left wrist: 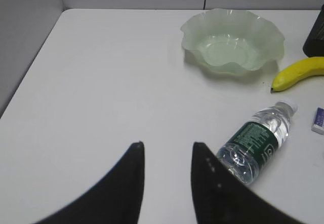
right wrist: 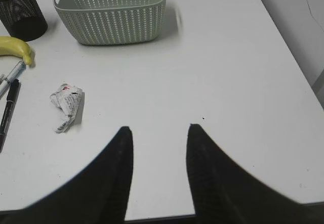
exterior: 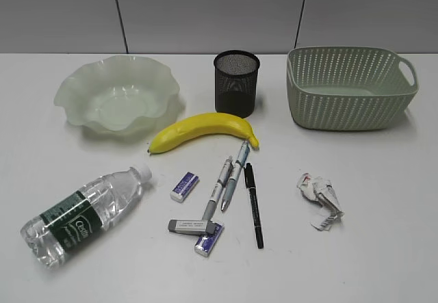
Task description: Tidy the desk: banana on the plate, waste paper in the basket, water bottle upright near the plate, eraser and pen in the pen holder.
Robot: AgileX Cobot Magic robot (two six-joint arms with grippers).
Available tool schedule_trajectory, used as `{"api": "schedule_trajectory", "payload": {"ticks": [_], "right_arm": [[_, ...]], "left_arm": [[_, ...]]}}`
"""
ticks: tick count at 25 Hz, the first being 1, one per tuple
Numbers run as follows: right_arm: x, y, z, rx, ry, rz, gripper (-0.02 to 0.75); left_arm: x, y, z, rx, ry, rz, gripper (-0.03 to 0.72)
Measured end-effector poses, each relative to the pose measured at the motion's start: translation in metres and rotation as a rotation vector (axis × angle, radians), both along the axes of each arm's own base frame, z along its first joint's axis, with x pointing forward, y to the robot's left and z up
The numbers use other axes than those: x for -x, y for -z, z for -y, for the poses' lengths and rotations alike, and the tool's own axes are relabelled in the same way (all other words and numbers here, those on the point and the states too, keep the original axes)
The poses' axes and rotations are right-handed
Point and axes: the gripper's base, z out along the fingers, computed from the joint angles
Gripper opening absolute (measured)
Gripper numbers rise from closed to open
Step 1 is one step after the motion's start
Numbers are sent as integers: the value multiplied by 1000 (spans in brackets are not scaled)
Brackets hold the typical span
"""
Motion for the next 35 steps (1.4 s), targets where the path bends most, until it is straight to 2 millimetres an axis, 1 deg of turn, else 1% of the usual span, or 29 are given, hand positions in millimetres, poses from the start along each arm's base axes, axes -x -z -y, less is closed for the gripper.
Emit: {"api": "schedule_trajectory", "payload": {"ticks": [32,33,35], "right_arm": [[0,0,0,0,0,0,294],[0,0,0,0,0,0,294],[0,0,0,0,0,0,294]], "left_arm": [[0,0,0,1,1,1,237],[-2,-3,0,2,2,5,237],[-12,-19,2,8,16,104,237]]}}
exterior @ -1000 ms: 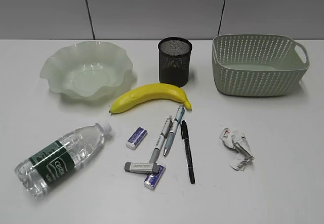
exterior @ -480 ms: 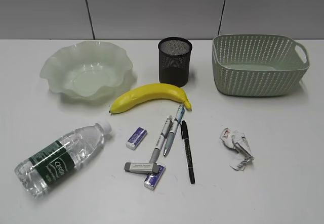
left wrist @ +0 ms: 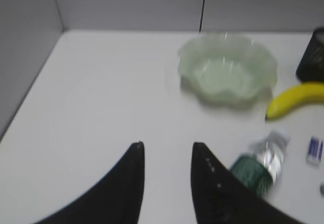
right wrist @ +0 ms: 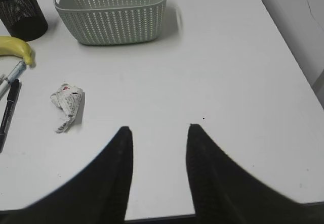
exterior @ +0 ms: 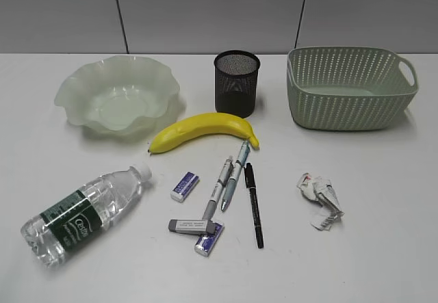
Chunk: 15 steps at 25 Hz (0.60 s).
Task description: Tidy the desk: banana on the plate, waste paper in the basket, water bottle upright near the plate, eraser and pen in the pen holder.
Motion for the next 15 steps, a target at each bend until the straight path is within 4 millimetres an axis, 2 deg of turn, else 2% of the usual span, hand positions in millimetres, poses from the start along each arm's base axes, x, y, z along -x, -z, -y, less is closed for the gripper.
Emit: {"api": "schedule_trajectory", "payload": {"ticks": [4,6,10,11,13,15], "right_arm": [[0,0,0,0,0,0,294],[0,0,0,0,0,0,294],[0,0,0,0,0,0,294],[0,0,0,0,0,0,294],[0,0,0,-1,-1,0,294],[0,0,-1,-7,-5,0,294]], "left_arm": [[-51,-35,6,19,30,203,237],[-86,-40,10,43,41,208,239],[-165,-50,27,10,120,89,247],[-190,-51,38,-12,166,44,249],[-223,-55,68,-76,285,-12,267],[-259,-53,103,-148,395,-94,335]]}}
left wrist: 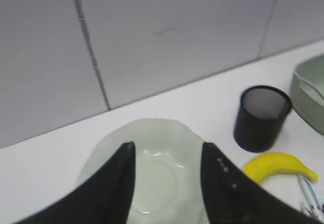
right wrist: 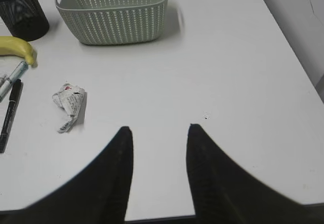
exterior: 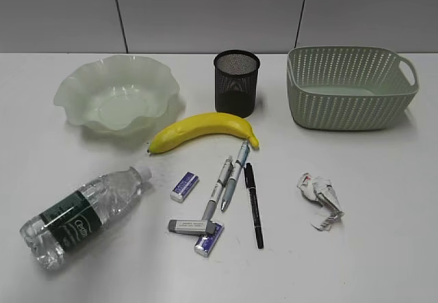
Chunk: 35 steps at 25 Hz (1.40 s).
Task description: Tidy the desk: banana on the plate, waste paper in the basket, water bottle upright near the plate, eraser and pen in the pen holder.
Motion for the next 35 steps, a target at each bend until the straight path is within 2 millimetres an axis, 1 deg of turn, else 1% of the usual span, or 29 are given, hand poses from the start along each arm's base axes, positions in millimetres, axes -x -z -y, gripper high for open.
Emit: {"api": "schedule_trajectory", "payload": {"ticks": [1,2,3,4,5,6,8,10,12,13,14,18,22,25,31,33,34,35], "right_arm": [[0,0,0,-2,-1,0,294],[0,0,0,-2,-2,0,294],[0,0,0,-3,-2,0,294],[0,0,0,-3,-2,0,294],[0,0,0,-3,-2,0,294],[0,0,0,-3,-2,0,294],[0,0,0,-3,-2,0,294],[0,0,0,-3,-2,0,294],[0,0,0,-3,-2,0,294],[0,0,0,-3,-2,0,294],[0,0,0,-3,-2,0,294],[0,0,0,-3,-2,0,294],[0,0,0,-3,-2,0,294],[0,0,0,-4,-3,0,294],[0,0,-1,-6,-4,0,294],[0,0,-1,-6,-4,0,294],[0,0,-1,-6,-4,0,294],[0,0,-1,-6,-4,0,294]], "left_arm": [[-17,9,19,-34,43,-58,394],[-31,11,36,-61,78,-105,448],[-47,21,52,-95,103,-168,510],[-62,31,68,-131,129,-232,555],[-76,46,82,-174,154,-296,576],[-87,52,92,-220,183,-340,584],[-107,76,113,-342,263,-440,566],[-122,89,129,-418,337,-532,554],[-134,106,143,-439,411,-622,558],[-138,108,148,-433,442,-642,565],[-144,115,153,-435,465,-658,575],[-159,139,167,-464,498,-675,591],[-167,173,168,-534,506,-709,592],[-172,193,168,-579,512,-706,592],[-174,219,173,-595,523,-721,589],[-173,228,176,-605,529,-729,573],[-173,232,178,-614,532,-729,546],[-173,233,179,-623,532,-723,501]]}}
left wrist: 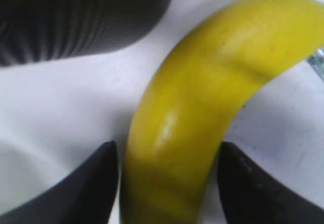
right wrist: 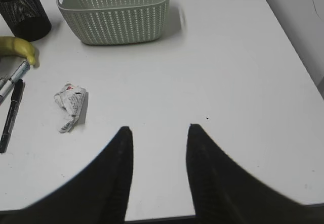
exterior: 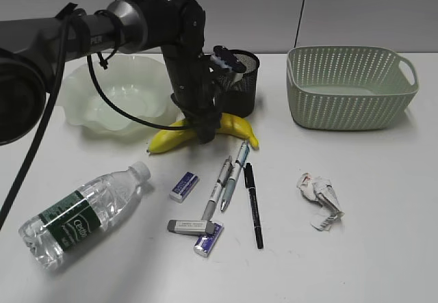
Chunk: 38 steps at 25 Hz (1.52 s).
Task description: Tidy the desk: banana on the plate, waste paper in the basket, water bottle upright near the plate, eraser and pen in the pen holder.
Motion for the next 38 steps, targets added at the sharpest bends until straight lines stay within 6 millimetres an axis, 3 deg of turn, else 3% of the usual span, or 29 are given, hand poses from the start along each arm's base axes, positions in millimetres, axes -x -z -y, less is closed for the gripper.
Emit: {"api": "schedule_trajectory", "payload": {"ticks": [3,12,14,20,23,26,29,34,38], "right_arm": [[0,0,0,0,0,0,294],[0,0,0,0,0,0,294],[0,0,0,0,0,0,294],[0,0,0,0,0,0,294],[0,0,0,0,0,0,294],[0,0,0,0,0,0,294],[0,0,0,0,0,0,294],[0,0,0,0,0,0,294],[0,0,0,0,0,0,294]], "left_arm": [[1,1,2,-9,11,14,321],[9,-10,0,-28,12,-55,326],[11,-26,1,14,6,-46,326],[22,-108,-3,122,8,76,326],[23,-141,-18,111,-10,163,326],[12,-158,-47,108,-91,203,326],[-7,-157,-85,107,-229,202,326],[-37,-134,-147,89,-424,157,326],[-50,-102,-164,115,-488,75,326]]}}
